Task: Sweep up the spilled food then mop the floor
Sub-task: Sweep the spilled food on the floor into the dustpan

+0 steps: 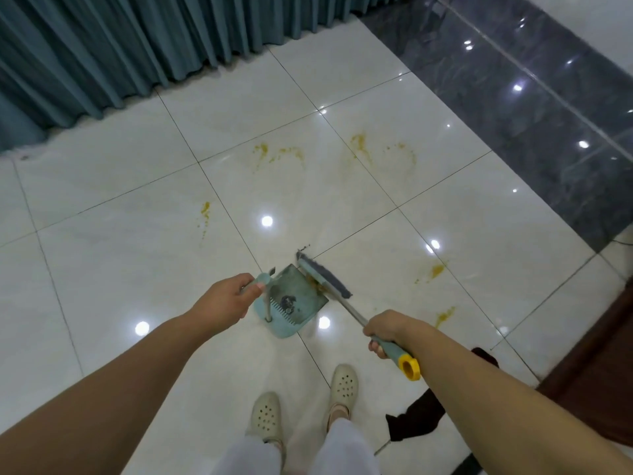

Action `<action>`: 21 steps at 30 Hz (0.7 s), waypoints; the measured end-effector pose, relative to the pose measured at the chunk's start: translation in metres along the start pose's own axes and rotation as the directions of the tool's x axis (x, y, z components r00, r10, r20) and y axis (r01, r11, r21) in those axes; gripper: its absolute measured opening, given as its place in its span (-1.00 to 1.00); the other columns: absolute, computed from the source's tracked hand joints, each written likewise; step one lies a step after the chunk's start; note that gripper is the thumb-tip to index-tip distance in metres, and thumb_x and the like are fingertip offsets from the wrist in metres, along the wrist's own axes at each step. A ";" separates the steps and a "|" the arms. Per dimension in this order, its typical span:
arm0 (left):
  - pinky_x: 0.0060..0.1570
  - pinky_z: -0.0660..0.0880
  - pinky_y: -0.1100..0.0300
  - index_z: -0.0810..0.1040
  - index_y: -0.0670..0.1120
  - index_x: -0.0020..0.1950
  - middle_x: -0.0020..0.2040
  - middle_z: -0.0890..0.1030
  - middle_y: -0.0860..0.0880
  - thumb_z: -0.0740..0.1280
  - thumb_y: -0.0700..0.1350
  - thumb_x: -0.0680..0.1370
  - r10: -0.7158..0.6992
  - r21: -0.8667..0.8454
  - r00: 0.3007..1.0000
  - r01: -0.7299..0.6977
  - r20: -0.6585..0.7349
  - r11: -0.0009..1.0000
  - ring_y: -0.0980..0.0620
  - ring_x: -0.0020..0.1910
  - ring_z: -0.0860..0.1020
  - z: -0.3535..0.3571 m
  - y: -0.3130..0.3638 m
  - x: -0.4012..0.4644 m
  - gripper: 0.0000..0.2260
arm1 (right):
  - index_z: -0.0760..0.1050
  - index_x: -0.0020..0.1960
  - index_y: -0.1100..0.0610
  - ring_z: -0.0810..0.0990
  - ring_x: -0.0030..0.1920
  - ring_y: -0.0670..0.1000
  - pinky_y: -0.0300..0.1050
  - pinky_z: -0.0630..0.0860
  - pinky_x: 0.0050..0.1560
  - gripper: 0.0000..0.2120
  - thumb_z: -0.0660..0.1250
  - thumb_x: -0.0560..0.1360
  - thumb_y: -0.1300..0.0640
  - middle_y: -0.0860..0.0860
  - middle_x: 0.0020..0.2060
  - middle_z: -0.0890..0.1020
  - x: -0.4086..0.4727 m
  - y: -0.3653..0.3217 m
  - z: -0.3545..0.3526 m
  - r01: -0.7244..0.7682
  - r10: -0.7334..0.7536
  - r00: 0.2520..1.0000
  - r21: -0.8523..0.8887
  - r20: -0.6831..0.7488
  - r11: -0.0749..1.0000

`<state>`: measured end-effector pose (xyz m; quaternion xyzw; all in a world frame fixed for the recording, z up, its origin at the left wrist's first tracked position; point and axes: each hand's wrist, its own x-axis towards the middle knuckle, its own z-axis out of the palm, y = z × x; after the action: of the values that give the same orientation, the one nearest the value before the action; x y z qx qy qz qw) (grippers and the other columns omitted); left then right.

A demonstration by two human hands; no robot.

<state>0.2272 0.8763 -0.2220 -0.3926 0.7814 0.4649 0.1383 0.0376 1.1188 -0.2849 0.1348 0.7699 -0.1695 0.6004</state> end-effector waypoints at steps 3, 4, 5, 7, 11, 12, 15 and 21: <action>-0.44 0.32 0.24 0.46 -0.11 -0.17 -0.44 0.48 0.01 0.16 0.14 0.59 0.028 0.020 0.999 -0.028 -0.016 0.999 0.08 -0.48 0.40 -0.003 -0.003 0.000 -0.65 | 0.37 0.12 0.30 0.40 -0.57 -0.03 -0.29 0.40 -0.57 -0.79 0.25 0.55 0.20 0.14 -0.37 0.51 -0.012 0.001 0.006 -0.001 0.000 0.999 0.025 0.053 1.000; -0.41 0.33 0.23 0.46 -0.12 -0.18 -0.44 0.48 0.01 0.16 0.13 0.59 0.037 0.032 0.999 -0.036 -0.016 0.999 0.07 -0.47 0.41 -0.005 -0.004 0.000 -0.66 | 0.37 0.13 0.29 0.40 -0.57 -0.04 -0.29 0.40 -0.56 -0.78 0.25 0.55 0.19 0.14 -0.37 0.51 -0.016 0.001 0.008 -0.005 0.003 0.998 0.041 0.067 0.999; -0.40 0.34 0.23 0.46 -0.13 -0.16 -0.44 0.49 0.01 0.16 0.12 0.60 0.042 0.045 0.999 -0.041 -0.017 0.998 0.06 -0.47 0.42 -0.006 -0.004 0.001 -0.66 | 0.36 0.14 0.29 0.39 -0.58 -0.04 -0.29 0.40 -0.56 -0.77 0.25 0.55 0.19 0.14 -0.37 0.51 -0.021 0.001 0.009 -0.009 0.005 0.997 0.053 0.078 0.999; -0.39 0.34 0.22 0.48 -0.16 -0.13 -0.43 0.50 0.00 0.15 0.11 0.60 0.047 0.069 0.999 -0.046 -0.019 0.997 0.06 -0.46 0.43 -0.008 -0.003 0.001 -0.65 | 0.35 0.16 0.29 0.39 -0.60 -0.06 -0.30 0.39 -0.57 -0.76 0.24 0.55 0.20 0.13 -0.38 0.50 -0.029 0.002 0.011 -0.013 0.006 0.995 0.070 0.100 0.997; -0.40 0.34 0.23 0.48 -0.18 -0.11 -0.44 0.49 -0.01 0.15 0.10 0.61 0.036 0.053 0.999 -0.036 -0.006 0.998 0.05 -0.46 0.42 -0.008 -0.005 -0.001 -0.64 | 0.33 0.15 0.28 0.38 -0.63 -0.06 -0.30 0.39 -0.58 -0.78 0.23 0.56 0.21 0.14 -0.35 0.49 -0.043 0.006 0.009 -0.022 0.009 0.991 0.103 0.132 0.994; -0.43 0.35 0.24 0.48 -0.18 -0.12 -0.44 0.49 -0.01 0.15 0.10 0.61 0.025 0.034 1.000 -0.026 0.006 0.999 0.05 -0.48 0.40 -0.009 -0.006 -0.002 -0.64 | 0.33 0.15 0.28 0.38 -0.65 -0.06 -0.32 0.39 -0.58 -0.79 0.23 0.56 0.21 0.14 -0.33 0.49 -0.046 0.007 0.007 -0.025 0.011 0.991 0.110 0.133 0.994; -0.55 0.33 0.26 0.45 -0.12 -0.17 -0.43 0.48 -0.03 0.16 0.10 0.60 0.003 -0.023 0.998 -0.002 0.055 1.000 0.04 -0.53 0.37 -0.014 -0.009 -0.006 -0.68 | 0.33 0.13 0.28 0.36 -0.68 -0.06 -0.35 0.37 -0.61 -0.82 0.21 0.58 0.22 0.16 -0.29 0.49 -0.055 0.009 0.001 -0.017 0.001 0.992 0.125 0.127 0.992; -0.55 0.32 0.27 0.48 -0.12 -0.16 -0.45 0.47 -0.03 0.18 0.06 0.61 -0.002 -0.077 0.998 0.007 0.068 0.997 0.05 -0.53 0.35 -0.020 -0.017 -0.021 -0.71 | 0.39 0.00 0.29 0.36 -0.59 -0.05 -0.32 0.38 -0.60 -0.90 0.22 0.57 0.23 0.18 -0.29 0.52 -0.066 -0.003 -0.009 0.050 -0.054 0.997 0.079 0.050 0.996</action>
<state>0.2569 0.8654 -0.2095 -0.3832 0.7569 0.5076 0.1504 0.0443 1.1197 -0.2184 0.1333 0.7502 -0.2182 0.6098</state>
